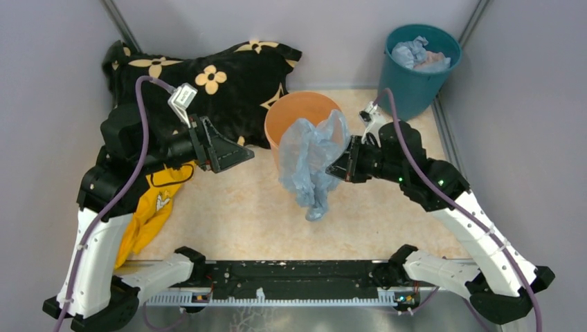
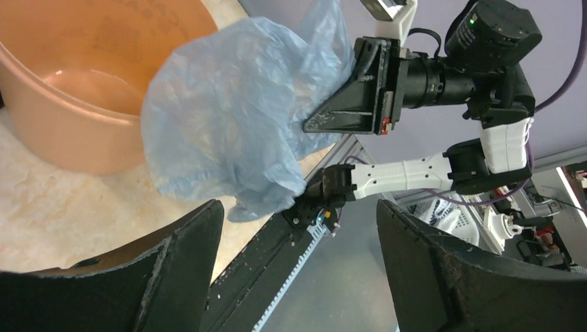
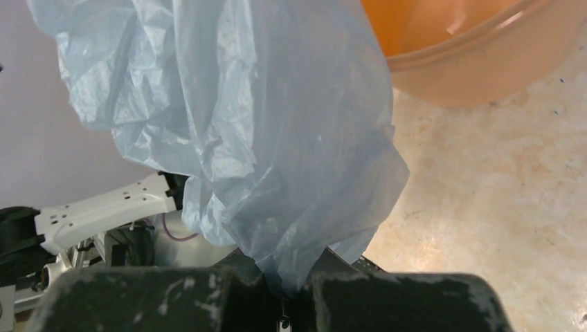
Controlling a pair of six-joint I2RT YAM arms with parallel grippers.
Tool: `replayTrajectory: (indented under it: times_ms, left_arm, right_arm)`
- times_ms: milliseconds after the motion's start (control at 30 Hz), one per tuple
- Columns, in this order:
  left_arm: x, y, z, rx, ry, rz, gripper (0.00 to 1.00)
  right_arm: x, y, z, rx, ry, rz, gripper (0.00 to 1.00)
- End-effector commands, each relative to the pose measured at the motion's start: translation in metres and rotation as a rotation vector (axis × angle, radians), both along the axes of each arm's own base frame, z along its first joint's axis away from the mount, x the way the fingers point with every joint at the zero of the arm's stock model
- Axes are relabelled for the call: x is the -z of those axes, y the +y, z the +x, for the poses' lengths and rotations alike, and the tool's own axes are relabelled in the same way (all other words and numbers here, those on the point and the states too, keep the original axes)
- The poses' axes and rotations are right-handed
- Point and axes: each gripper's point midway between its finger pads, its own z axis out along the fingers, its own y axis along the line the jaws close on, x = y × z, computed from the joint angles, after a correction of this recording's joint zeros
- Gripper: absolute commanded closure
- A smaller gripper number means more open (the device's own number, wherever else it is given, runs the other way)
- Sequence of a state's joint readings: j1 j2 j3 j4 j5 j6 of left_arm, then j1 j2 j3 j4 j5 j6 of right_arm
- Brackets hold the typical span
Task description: Put the trash bags into the trash bin
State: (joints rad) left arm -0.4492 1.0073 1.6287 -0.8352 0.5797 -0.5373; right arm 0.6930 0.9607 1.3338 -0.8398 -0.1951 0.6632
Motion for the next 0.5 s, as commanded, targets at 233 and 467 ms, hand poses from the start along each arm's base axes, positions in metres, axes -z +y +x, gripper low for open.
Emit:
replayTrajectory:
  times_ms: [233, 467]
  left_arm:
    - [0.094, 0.003, -0.009, 0.012, 0.190, 0.094, 0.16]
    - [0.121, 0.002, -0.004, -0.007, 0.235, 0.104, 0.16]
  right_arm:
    - [0.030, 0.030, 0.027, 0.086, 0.042, 0.006, 1.00]
    - [0.038, 0.062, 0.035, 0.063, 0.046, -0.019, 1.00]
